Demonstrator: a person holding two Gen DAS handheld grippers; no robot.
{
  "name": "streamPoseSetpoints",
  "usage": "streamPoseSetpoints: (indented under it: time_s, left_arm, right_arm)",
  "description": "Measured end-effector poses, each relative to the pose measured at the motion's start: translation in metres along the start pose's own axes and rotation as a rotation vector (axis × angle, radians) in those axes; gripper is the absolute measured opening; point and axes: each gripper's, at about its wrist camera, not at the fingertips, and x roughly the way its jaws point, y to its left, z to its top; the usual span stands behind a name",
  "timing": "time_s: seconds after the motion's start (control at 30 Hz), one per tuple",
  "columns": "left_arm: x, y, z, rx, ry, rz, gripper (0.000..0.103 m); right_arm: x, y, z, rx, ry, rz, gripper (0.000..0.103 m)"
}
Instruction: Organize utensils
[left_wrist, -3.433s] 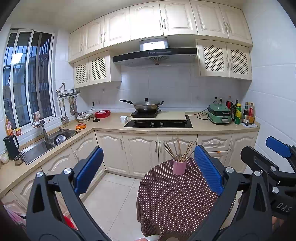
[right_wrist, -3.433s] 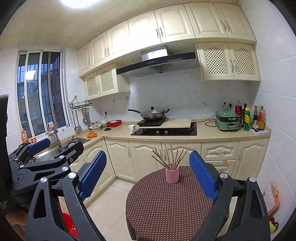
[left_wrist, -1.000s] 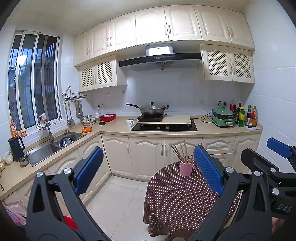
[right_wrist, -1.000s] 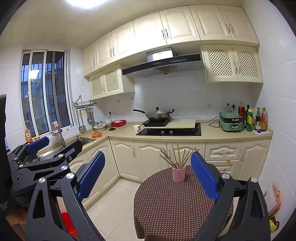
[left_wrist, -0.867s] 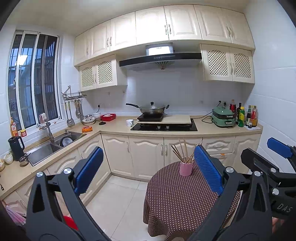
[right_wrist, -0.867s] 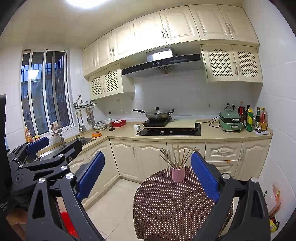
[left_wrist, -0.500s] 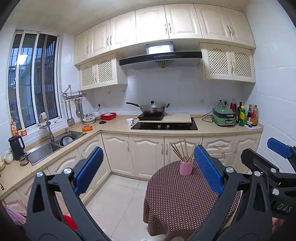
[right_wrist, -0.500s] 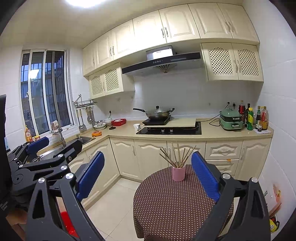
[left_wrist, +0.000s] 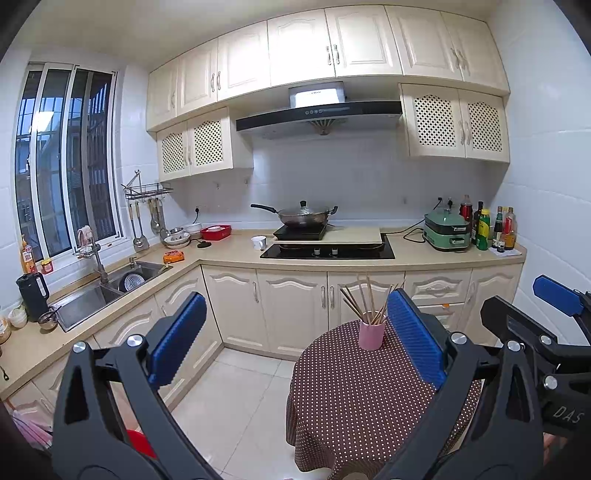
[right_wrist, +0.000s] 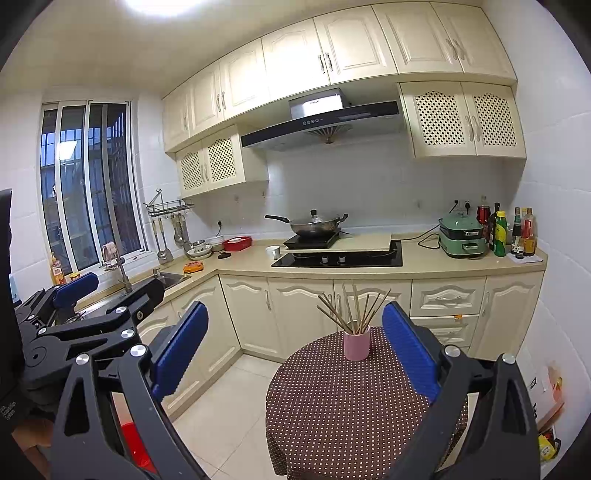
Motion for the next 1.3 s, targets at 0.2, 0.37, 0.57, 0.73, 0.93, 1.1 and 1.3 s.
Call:
streamPoseSetpoints:
  time_s: [0.2, 0.37, 0.57, 0.73, 0.93, 1.1, 1.3]
  left_arm:
    - [0.004, -0.003, 0.001, 0.003, 0.002, -0.001, 0.097]
    - [0.006, -0.005, 0.001, 0.002, 0.005, -0.001, 0.097]
    - [0.014, -0.010, 0.002, 0.009, 0.014, 0.002, 0.097]
    - [0.022, -0.013, 0.003, 0.011, 0.022, 0.004, 0.097]
    - [0.026, -0.014, 0.003, 0.010, 0.027, 0.004, 0.097]
    - [0.029, -0.015, 0.002, 0.013, 0.031, 0.006, 0.097]
    - [0.035, -0.019, 0.002, 0.015, 0.035, 0.003, 0.097]
  right_arm:
    - [0.002, -0.004, -0.001, 0.004, 0.000, -0.003, 0.092]
    - [0.003, -0.006, -0.002, 0.006, 0.003, -0.002, 0.092]
    - [0.007, -0.008, -0.002, 0.012, 0.011, 0.001, 0.092]
    - [0.010, -0.011, -0.002, 0.017, 0.017, 0.004, 0.092]
    - [0.013, -0.013, -0.001, 0.018, 0.018, 0.004, 0.092]
    - [0.016, -0.018, -0.002, 0.026, 0.023, 0.005, 0.092]
    - [0.021, -0.025, -0.004, 0.031, 0.026, 0.002, 0.092]
